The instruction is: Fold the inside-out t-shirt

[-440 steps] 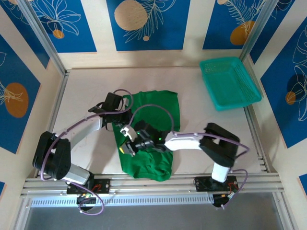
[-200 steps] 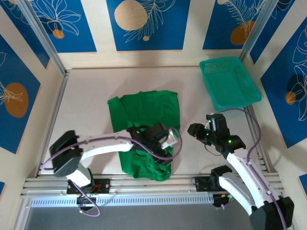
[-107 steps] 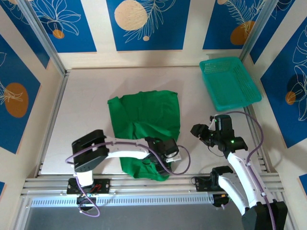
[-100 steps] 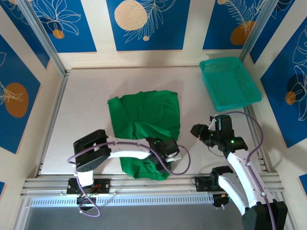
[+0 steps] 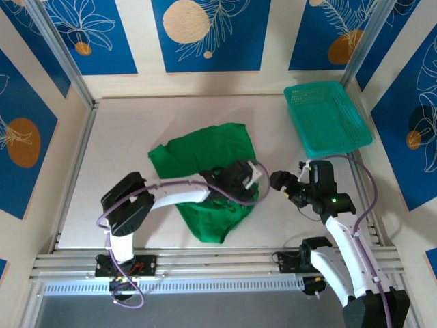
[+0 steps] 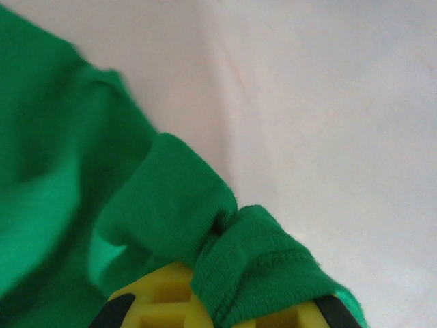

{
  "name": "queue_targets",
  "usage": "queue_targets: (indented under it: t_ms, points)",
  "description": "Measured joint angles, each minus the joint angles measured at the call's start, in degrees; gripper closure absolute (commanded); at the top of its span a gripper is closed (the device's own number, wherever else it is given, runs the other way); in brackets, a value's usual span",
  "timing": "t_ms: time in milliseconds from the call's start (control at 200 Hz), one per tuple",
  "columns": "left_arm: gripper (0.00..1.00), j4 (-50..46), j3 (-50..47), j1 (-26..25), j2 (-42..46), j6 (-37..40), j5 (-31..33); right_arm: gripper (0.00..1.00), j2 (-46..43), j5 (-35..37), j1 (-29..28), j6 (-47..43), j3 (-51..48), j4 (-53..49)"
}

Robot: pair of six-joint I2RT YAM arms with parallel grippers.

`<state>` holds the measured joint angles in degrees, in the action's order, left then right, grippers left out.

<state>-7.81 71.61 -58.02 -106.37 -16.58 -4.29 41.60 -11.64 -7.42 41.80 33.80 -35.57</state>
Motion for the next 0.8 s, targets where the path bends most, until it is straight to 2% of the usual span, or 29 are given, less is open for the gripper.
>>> queue_targets:
  t_ms: [125,280,425,515,640,801]
  points:
    - [1.00,3.96,0.00,5.57,0.83,-4.52,-2.16,0.01,-2.49,-3.43,-5.18,0.22,-3.41,-0.11]
    - [1.00,7.04,0.02,7.69,1.53,-8.04,-4.55,0.01,-8.07,-4.28,-15.76,3.61,-8.59,2.25]
    - [1.00,8.37,0.02,8.50,1.53,-10.73,-6.82,0.01,-6.73,0.28,-30.14,7.41,-12.83,8.57]
    - [1.00,9.16,0.02,8.81,1.53,-12.11,-7.96,0.00,-3.02,4.63,-36.22,8.24,-14.47,13.68]
    - [1.00,9.18,0.00,9.46,1.55,-13.44,-9.16,0.11,5.33,8.28,-38.71,8.39,-15.28,21.51]
    - [1.00,9.14,-0.09,10.01,2.43,-13.64,-9.40,0.28,15.72,8.66,-40.50,7.87,-13.90,28.89]
